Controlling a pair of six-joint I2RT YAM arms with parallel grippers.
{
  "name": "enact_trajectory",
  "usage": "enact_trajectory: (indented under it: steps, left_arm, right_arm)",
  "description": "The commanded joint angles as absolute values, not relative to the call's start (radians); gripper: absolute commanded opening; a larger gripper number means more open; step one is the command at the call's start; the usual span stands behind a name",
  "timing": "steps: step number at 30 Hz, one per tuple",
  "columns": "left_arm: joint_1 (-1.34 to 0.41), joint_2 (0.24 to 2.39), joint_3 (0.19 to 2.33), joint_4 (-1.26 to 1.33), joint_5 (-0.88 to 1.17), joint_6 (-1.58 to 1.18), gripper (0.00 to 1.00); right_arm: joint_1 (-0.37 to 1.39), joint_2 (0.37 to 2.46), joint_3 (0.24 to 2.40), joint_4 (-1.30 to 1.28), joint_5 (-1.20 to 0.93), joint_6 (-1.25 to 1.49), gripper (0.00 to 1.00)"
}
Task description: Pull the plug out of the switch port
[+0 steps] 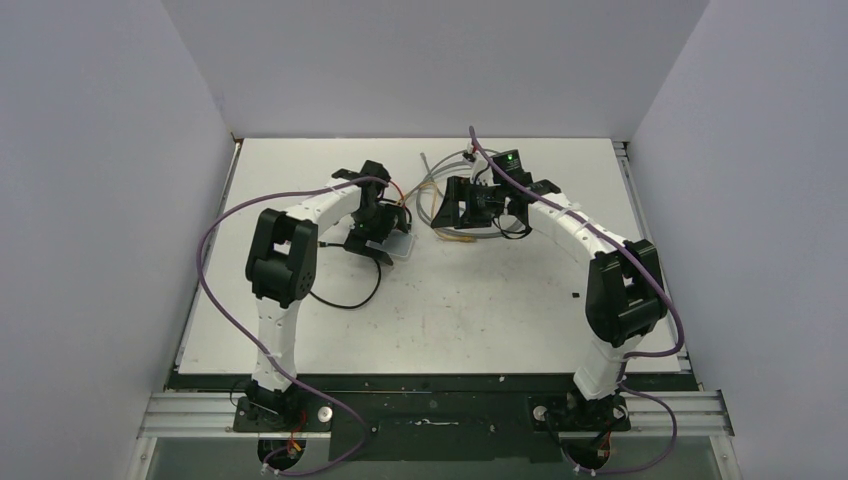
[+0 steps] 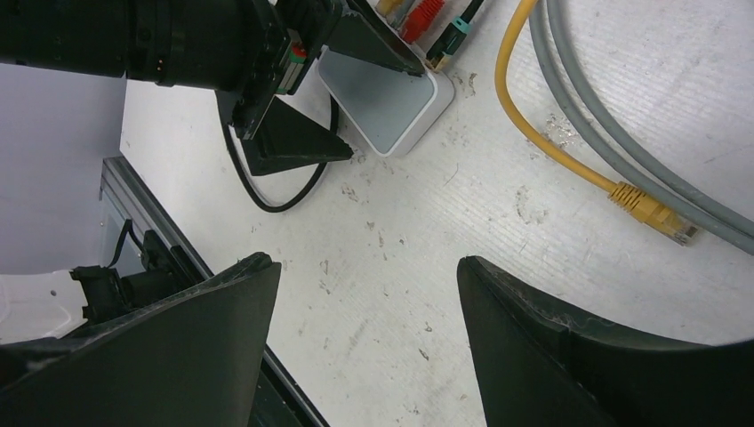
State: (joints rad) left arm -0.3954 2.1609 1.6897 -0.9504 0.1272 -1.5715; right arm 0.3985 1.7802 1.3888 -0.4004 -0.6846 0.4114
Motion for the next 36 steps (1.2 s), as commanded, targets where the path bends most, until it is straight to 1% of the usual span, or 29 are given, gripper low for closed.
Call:
enact_trajectory:
  steps: [1, 7, 22, 27, 28, 31, 33, 36]
  left_arm:
    - [-0.381, 2.182, 1.728, -0.939, 0.11, -1.605, 0.94]
    - [-0.359, 2.191, 1.715, -0.878, 0.115, -1.599, 0.97]
    - [-0.349, 2.211, 1.724, -0.914, 0.1, -1.599, 0.97]
    - [-0.356, 2.162, 1.668, -0.898, 0.073, -1.595, 0.89]
    - [-0.356, 2.15, 1.65, -0.885, 0.071, -1.594, 0.87]
    - [-0.356, 2.124, 1.601, -0.835, 0.077, -1.566, 0.71]
    - [-0.356, 2.115, 1.585, -0.829, 0.073, -1.548, 0.67]
    - [-0.357, 2.103, 1.58, -0.84, 0.066, -1.504, 0.63]
  right_arm:
    - [0.39, 1.743, 1.387, -0.394, -0.684, 0.385, 0.75]
    - [0.389, 1.754, 1.395, -0.402, -0.69, 0.381, 0.75]
    - [0.389, 1.774, 1.414, -0.435, -0.695, 0.361, 0.75]
    - [0.387, 1.77, 1.418, -0.44, -0.692, 0.363, 0.75]
    - [0.388, 1.768, 1.42, -0.439, -0.692, 0.364, 0.75]
    - [0.387, 1.763, 1.427, -0.442, -0.691, 0.365, 0.75]
    - [0.387, 1.76, 1.437, -0.448, -0.689, 0.364, 0.75]
    - [0.383, 1.756, 1.454, -0.46, -0.69, 0.364, 0.75]
